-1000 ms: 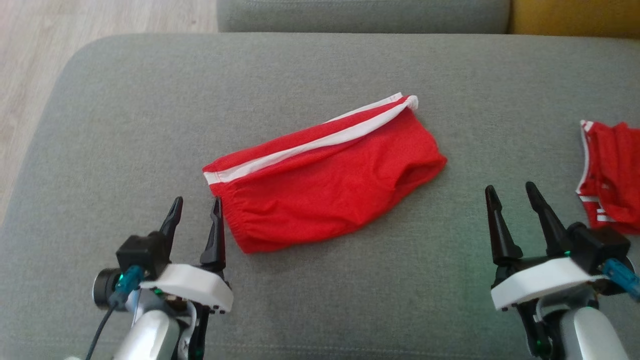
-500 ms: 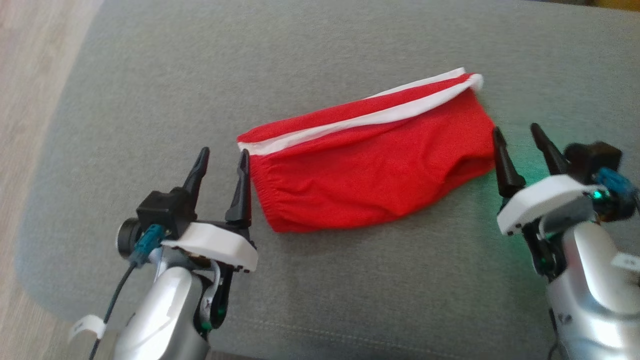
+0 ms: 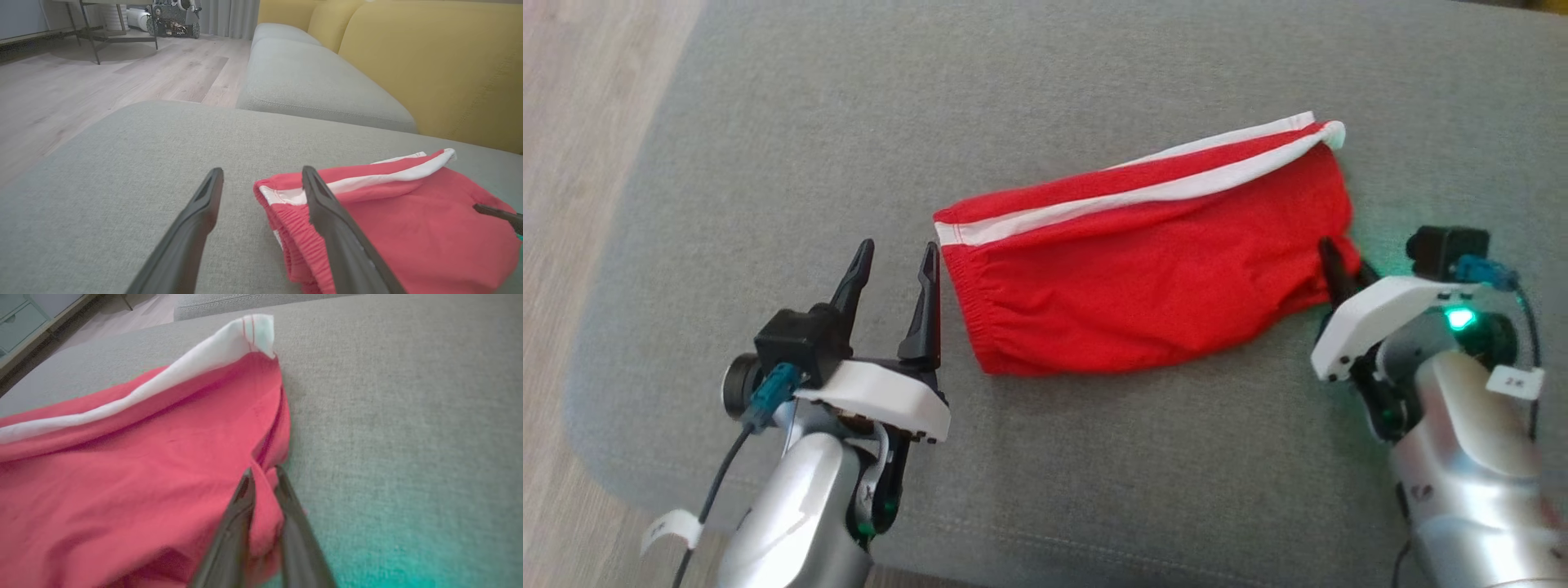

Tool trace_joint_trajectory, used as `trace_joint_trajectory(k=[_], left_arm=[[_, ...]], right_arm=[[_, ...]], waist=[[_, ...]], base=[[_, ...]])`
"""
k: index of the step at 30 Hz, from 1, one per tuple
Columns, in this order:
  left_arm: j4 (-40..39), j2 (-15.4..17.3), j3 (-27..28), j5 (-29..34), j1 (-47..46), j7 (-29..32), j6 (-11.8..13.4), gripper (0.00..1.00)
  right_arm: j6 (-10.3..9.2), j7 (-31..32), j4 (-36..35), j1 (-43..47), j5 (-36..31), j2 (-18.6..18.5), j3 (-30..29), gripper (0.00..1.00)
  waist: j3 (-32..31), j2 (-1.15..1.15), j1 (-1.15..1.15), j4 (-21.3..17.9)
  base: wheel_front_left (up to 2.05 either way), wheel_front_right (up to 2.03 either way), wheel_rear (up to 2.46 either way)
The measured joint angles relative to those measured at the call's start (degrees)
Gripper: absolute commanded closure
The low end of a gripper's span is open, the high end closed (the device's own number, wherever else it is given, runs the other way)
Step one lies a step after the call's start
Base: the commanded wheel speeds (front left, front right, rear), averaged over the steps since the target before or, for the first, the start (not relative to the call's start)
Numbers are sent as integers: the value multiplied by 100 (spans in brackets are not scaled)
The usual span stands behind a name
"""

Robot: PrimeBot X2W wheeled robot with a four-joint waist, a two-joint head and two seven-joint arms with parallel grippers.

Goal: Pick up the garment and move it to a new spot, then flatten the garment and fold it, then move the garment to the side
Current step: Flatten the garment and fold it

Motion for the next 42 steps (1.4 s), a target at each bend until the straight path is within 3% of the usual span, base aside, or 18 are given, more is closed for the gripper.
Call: trace_joint_trajectory(k=[9,14,20,28,34,42], left_arm=[[-36,7,147,58,80,0,-48,0],[-82,46,254,59,334,0,-45,0],[-145,194,314,57,678,1,13,0],[-302,211,269,57,743,67,53,0],[-374,227,219,57,742,101,53,0],[-389,234,115,57,742,116,58,0]], right_arm=[[0,-438,-446,868,497,299,110,100],[0,-591,-907,1622,654,378,-156,100],[0,-576,-1370,2414,756,450,-423,100],[0,-402,-1752,2614,980,456,-386,100],[0,-203,-2654,2485,915,454,109,100],[0,227,-3388,1804,1010,445,1393,100]], waist=[[-254,0,0,-419],[-400,0,0,-717],[-597,0,0,-1090],[-671,0,0,-1297],[-690,0,0,-1178],[-723,0,0,-850]], base=[[0,0,0],[0,0,0],[0,0,0],[0,0,0],[0,0,0],[0,0,0]])
